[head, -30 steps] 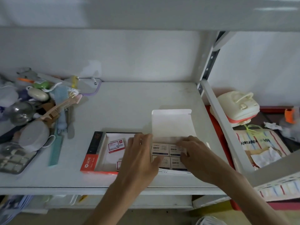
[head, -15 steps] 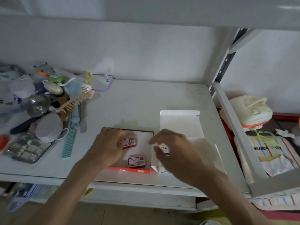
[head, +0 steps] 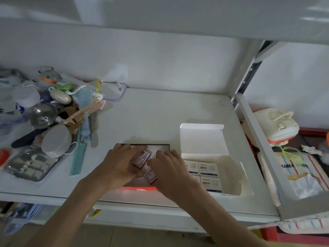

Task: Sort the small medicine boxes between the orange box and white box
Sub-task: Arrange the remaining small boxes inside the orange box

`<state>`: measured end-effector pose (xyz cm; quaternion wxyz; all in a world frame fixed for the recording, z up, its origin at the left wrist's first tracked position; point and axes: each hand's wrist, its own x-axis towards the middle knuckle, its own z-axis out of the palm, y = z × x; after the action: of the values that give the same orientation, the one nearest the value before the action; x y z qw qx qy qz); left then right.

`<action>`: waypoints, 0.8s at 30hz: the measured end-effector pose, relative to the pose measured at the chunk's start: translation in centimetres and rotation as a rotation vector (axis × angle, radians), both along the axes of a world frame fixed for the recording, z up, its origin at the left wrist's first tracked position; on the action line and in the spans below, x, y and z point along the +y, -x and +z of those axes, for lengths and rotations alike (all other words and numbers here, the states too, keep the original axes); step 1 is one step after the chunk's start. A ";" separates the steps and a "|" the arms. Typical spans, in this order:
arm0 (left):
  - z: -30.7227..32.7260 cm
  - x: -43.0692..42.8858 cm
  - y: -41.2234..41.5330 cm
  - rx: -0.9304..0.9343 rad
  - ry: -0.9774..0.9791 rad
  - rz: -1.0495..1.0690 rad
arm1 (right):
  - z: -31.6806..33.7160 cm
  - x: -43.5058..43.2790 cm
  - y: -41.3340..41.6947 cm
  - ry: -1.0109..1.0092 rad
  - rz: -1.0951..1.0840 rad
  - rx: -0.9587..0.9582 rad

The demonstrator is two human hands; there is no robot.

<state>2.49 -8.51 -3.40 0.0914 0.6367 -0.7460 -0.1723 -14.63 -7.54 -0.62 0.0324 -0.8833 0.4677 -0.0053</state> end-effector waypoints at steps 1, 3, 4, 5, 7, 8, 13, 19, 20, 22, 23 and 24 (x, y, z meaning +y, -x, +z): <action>0.2 -0.2 -0.2 -0.008 -0.044 -0.020 | -0.1 0.4 -0.1 0.015 -0.029 -0.017; 0.6 -0.8 -0.3 -0.016 -0.083 -0.049 | -0.4 1.1 -0.6 0.030 -0.096 -0.044; 0.7 -1.1 -0.2 -0.009 -0.074 -0.055 | -0.5 1.2 -0.9 0.032 -0.118 -0.042; 0.8 -1.4 -0.1 -0.001 -0.060 -0.057 | -0.6 1.1 -1.2 0.033 -0.130 -0.034; 0.7 -1.7 0.1 0.000 -0.055 -0.069 | -0.7 0.9 -1.5 0.027 -0.134 -0.036; 0.7 -1.8 0.1 -0.005 -0.054 -0.076 | -0.8 0.7 -1.5 0.018 -0.133 -0.051; 0.6 -1.7 0.2 -0.017 -0.029 -0.083 | -0.9 0.4 -1.3 0.007 -0.129 -0.110; 1.0 -0.9 -0.9 -0.016 -0.054 -0.103 | -0.8 -0.8 -0.5 -0.062 -0.054 -0.194; 1.2 -0.6 -1.1 -0.031 -0.067 -0.114 | -0.8 -1.1 -0.4 -0.065 -0.045 -0.180; 1.6 -0.1 -1.5 -0.063 -0.101 -0.130 | -0.9 -1.6 -0.1 -0.088 -0.046 -0.140; 1.7 0.1 -1.7 -0.072 -0.126 -0.135 | -0.9 -1.9 -0.1 -0.098 -0.057 -0.122; 1.7 0.3 -1.8 -0.075 -0.153 -0.139 | -0.8 -2.1 -0.1 -0.101 -0.072 -0.103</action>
<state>4.30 -8.19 -1.70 0.0026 0.5945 -0.7759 -0.2108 -14.52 -9.61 -1.46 0.1009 -0.8617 0.4965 -0.0282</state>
